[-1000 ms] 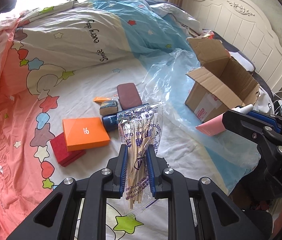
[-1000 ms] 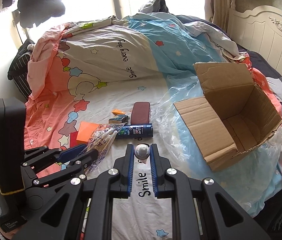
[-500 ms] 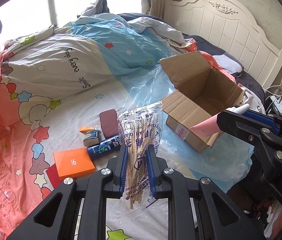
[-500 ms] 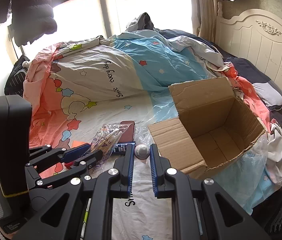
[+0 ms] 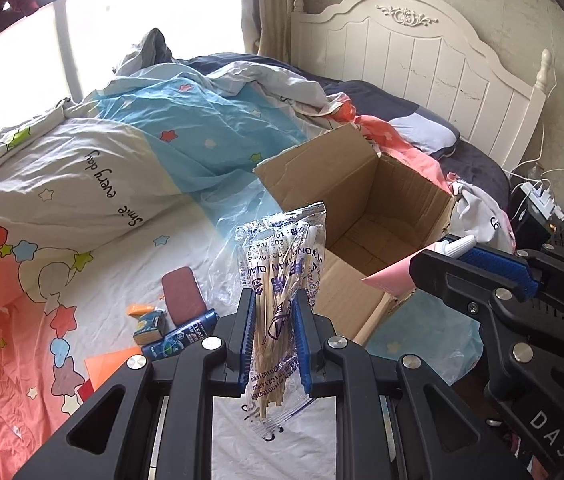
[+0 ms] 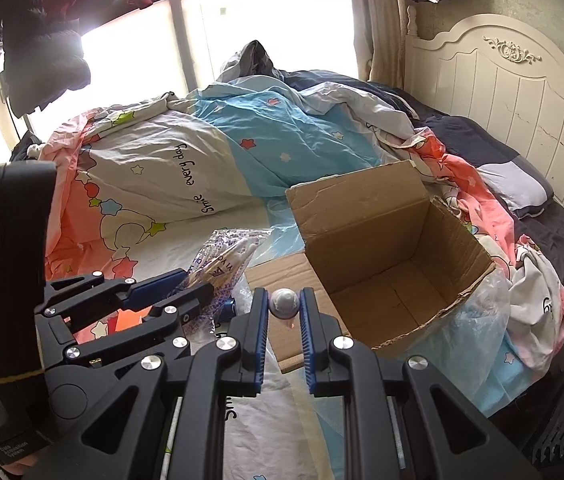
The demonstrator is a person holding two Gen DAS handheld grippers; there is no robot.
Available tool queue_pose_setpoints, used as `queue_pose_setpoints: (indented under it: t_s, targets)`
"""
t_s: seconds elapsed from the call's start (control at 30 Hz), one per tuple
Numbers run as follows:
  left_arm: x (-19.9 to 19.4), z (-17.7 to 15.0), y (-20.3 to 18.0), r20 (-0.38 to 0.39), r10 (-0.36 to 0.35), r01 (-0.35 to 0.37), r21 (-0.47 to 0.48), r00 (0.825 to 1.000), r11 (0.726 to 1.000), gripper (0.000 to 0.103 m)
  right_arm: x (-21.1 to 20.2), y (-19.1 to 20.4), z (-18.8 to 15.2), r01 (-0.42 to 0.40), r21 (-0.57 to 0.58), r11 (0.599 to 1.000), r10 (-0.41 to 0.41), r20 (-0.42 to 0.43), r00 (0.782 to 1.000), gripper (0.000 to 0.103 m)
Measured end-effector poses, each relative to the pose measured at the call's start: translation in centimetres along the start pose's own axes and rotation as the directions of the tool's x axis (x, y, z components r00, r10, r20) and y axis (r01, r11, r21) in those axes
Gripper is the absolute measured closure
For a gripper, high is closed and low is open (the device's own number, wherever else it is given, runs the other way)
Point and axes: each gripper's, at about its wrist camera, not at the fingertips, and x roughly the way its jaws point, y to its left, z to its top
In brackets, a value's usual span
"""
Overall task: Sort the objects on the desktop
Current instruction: 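Carry the pink tube and toothpick bag with both tools over the cardboard box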
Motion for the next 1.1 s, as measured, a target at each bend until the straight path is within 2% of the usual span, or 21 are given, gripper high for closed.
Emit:
queue_pose_setpoints:
  t_s: [0.23, 0.67, 0.93, 1.1]
  targets:
    - [1.5, 2.1, -2.3, 0.007, -0.013, 0.013, 0.05, 1.0, 0.999, 0.085, 0.6, -2.6, -0.2, 0.002, 0.053, 0.999, -0.002, -0.005, 1.0, 0.088]
    - [4.6, 5.4, -5.9, 0.012, -0.032, 0.03, 0.098, 0.999, 0.995, 0.085, 2.1, -6.9, 0.5, 0.06, 0.047, 0.997, -0.059, -0.008, 0.998, 0.088]
    - [7.7, 5.9, -6.8, -0.012, -0.033, 0.034, 0.1, 0.999, 0.994, 0.085, 4.2, -10.2, 0.3, 0.068, 0.079, 0.995, -0.067, -0.019, 0.998, 0.088]
    - [9.8, 6.0, -7.0, -0.03, -0.034, 0.037, 0.094, 0.999, 0.995, 0.085, 6.0, -10.8, 0.1, 0.067, 0.063, 0.996, -0.065, -0.034, 0.997, 0.088]
